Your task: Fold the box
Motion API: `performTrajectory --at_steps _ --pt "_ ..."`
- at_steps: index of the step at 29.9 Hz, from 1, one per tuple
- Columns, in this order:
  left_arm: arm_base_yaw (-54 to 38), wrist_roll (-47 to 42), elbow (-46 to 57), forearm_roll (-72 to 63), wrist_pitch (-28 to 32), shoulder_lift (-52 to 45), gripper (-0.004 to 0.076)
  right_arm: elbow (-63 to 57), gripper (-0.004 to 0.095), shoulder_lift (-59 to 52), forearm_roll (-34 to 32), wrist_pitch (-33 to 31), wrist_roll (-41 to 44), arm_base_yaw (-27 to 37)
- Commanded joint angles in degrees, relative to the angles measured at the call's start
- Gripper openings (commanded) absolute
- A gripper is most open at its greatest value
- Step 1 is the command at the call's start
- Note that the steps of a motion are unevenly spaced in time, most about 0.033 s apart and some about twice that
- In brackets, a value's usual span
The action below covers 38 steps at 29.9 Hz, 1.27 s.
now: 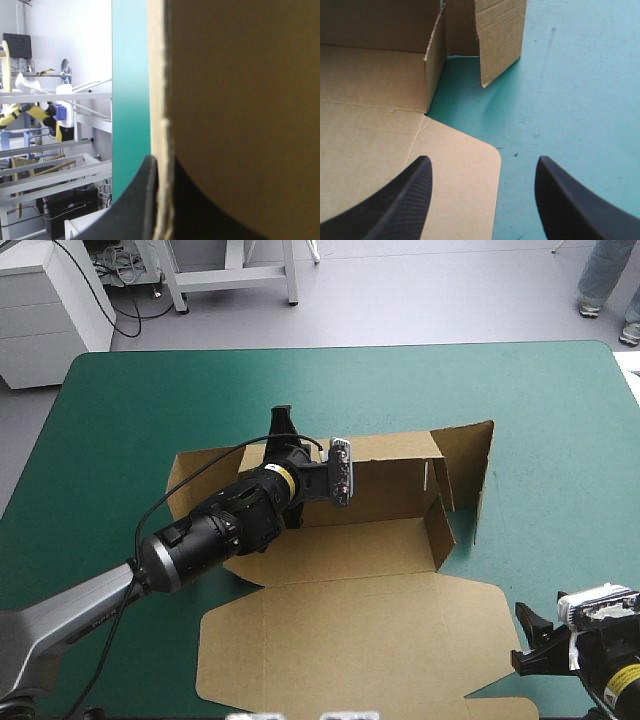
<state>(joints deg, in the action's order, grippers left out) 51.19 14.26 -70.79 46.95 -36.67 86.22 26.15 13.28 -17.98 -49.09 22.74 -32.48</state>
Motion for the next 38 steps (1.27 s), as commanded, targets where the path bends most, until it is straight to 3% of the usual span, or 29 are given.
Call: performTrajectory --at_steps 1,12,16,26,38 --pt "0.62 -1.55 -1.01 0.10 2.73 -2.10 -0.0008 1.49 0.0574 0.73 -2.06 2.80 0.73 0.17" --pt "1.24 -1.55 -1.01 -1.55 1.63 -2.10 -0.0008 12.40 0.0564 4.51 -4.91 -1.99 3.16 0.17" --pt "3.38 -1.92 -1.01 -1.55 1.32 -2.10 -0.0008 18.97 0.0564 11.69 -7.24 -6.30 3.32 0.17" --pt "4.66 -14.26 2.84 6.33 1.98 -2.10 -0.0008 37.77 0.0564 30.25 -12.15 -7.03 3.73 0.17" --pt "4.66 -17.26 3.58 7.83 2.38 -2.10 -0.0008 62.06 0.0561 49.12 -12.93 -12.49 3.48 0.29"
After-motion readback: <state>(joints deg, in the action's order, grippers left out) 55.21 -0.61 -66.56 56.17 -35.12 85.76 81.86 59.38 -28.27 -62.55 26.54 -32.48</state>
